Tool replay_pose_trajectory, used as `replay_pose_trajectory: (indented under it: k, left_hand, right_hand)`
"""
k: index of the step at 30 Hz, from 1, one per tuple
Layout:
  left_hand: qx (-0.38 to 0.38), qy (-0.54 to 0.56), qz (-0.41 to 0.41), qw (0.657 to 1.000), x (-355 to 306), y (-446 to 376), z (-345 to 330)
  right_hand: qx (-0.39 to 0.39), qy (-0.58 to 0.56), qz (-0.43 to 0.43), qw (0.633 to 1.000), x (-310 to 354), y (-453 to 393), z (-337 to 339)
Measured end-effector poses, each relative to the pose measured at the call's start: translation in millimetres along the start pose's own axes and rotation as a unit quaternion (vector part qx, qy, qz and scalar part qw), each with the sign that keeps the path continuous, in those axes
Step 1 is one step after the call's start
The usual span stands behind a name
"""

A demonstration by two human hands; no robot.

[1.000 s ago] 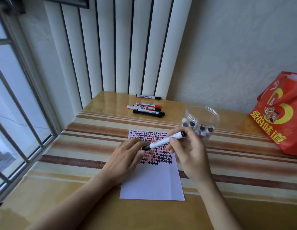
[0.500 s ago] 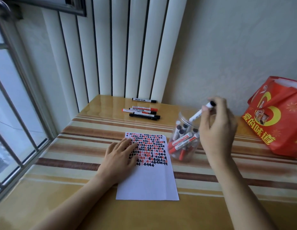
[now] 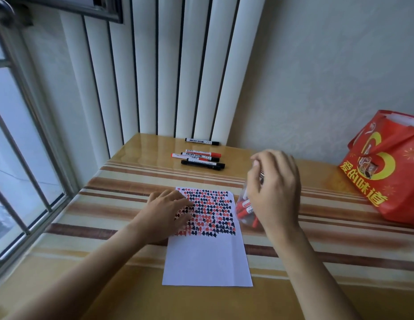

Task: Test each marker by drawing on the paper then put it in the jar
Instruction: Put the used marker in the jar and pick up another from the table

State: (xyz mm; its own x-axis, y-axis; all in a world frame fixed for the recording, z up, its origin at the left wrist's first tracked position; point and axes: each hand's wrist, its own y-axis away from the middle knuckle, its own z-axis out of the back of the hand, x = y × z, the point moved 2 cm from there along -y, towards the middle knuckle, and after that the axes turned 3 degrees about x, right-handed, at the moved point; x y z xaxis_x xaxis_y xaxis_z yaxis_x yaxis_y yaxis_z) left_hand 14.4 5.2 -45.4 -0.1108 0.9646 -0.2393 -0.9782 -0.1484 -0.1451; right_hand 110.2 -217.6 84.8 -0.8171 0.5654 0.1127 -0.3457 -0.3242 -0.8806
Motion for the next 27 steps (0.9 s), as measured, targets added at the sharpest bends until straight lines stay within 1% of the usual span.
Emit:
replay_pose_trajectory:
  k: [2,5,7,9,10,12,16,19,24,27]
  left_hand:
    - [-0.006,0.002,-0.019,1.0,3.1,-0.3,-0.5]
    - [-0.026,0.038,-0.023,0.999,6.5,6.6,-9.4]
    - [-0.03,0.057,-0.023,0.998,8.3,6.9,-12.0]
    - [-0.033,0.066,-0.022,0.997,10.8,5.4,-13.2]
    - [-0.034,0.073,-0.021,0.997,12.5,4.5,-13.7]
    - [-0.036,0.085,-0.021,0.996,15.1,3.4,-14.3]
    - [-0.044,0.098,-0.02,0.994,15.8,2.6,-13.2]
    - [-0.047,0.097,-0.019,0.994,16.2,1.6,-13.6]
    - [-0.05,0.096,-0.019,0.994,15.5,1.8,-12.9]
    - [-0.051,0.1,-0.019,0.994,14.5,2.1,-12.9]
  right_hand:
    - [0.009,-0.03,0.035,0.999,12.8,1.9,-15.7]
    - [0.088,-0.075,0.042,0.992,22.2,8.0,-50.7]
    - [0.17,-0.094,0.022,0.981,23.8,11.7,-79.9]
    - [0.254,-0.084,-0.007,0.963,20.5,13.5,-114.6]
    - [0.286,-0.068,-0.022,0.956,16.3,13.3,-132.2]
    - [0.325,-0.026,-0.047,0.944,5.8,9.7,-163.6]
    - [0.338,0.05,-0.064,0.938,-8.0,2.9,-203.7]
    - [0.347,0.08,-0.061,0.933,-9.7,5.5,-219.8]
    - [0.357,0.096,-0.056,0.927,-11.6,8.7,-227.2]
    - [0.353,0.113,-0.028,0.928,-13.5,8.1,-221.5]
